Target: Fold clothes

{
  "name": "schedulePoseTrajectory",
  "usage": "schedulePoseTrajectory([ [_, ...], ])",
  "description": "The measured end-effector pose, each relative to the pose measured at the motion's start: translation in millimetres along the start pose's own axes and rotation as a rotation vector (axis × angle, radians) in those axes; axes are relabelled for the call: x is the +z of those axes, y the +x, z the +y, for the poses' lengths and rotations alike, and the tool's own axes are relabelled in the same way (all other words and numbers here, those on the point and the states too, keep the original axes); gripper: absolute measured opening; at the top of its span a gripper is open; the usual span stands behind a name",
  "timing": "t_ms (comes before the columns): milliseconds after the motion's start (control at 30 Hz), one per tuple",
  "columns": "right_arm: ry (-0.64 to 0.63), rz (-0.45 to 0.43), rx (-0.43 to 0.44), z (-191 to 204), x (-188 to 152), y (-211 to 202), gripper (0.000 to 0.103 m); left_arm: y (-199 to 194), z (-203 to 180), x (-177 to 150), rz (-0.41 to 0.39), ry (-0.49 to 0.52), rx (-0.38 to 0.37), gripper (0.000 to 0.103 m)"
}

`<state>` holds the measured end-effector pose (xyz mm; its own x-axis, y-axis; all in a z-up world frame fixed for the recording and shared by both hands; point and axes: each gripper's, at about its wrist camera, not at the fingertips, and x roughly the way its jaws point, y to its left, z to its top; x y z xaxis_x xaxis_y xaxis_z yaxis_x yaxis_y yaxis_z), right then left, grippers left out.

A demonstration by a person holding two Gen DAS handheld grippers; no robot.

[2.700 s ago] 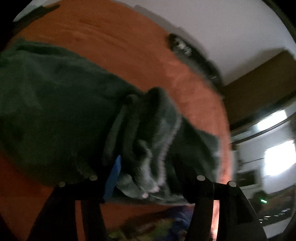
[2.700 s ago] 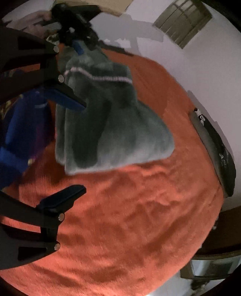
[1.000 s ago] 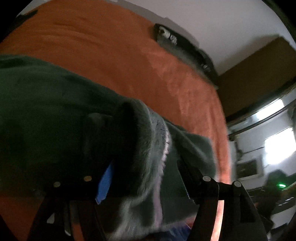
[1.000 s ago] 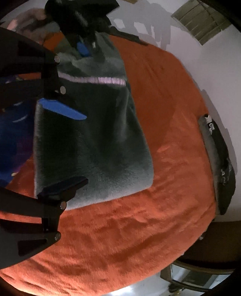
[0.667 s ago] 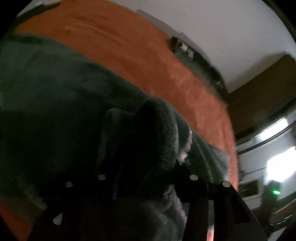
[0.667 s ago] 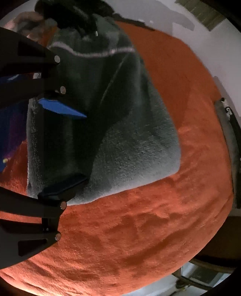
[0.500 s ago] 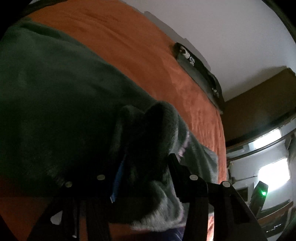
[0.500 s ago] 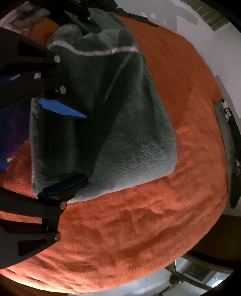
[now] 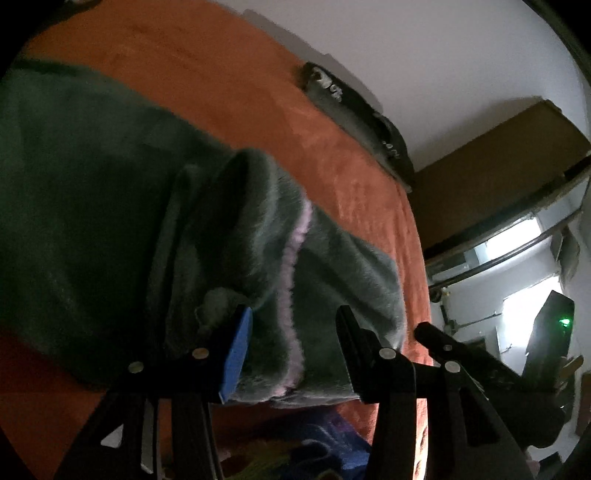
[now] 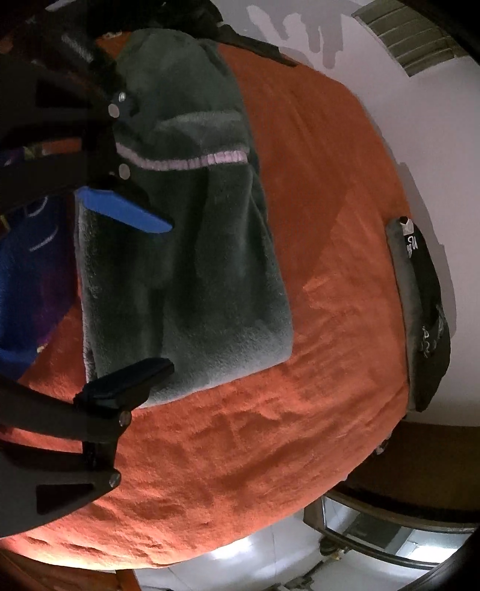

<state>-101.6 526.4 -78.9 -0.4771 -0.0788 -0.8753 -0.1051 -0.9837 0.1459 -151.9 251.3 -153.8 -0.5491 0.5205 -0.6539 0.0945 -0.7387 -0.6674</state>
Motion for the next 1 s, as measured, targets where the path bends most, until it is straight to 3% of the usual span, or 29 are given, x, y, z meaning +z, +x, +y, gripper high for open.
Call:
schedulePoseTrajectory([
  [333,0.087,0.079,-0.011,-35.5,-11.5,15.3,0.070,-1.4,-3.5,0.5,-0.006,0.027,0.004,0.049],
  [500,0.057,0.109,-0.037,-45.5,-14.7,24.4,0.070,-1.6,-5.5,2.3,-0.002,0.034,0.010,0.049],
  [633,0.076,0.099,-0.054,-55.3,-18.7,23.3,0.070,7.3,0.4,-2.6,0.020,0.037,0.046,0.049],
  [1000,0.098,0.058,-0.039,-50.6,-19.8,1.8,0.070,2.6,2.4,-5.0,0.035,0.032,0.039,0.049],
])
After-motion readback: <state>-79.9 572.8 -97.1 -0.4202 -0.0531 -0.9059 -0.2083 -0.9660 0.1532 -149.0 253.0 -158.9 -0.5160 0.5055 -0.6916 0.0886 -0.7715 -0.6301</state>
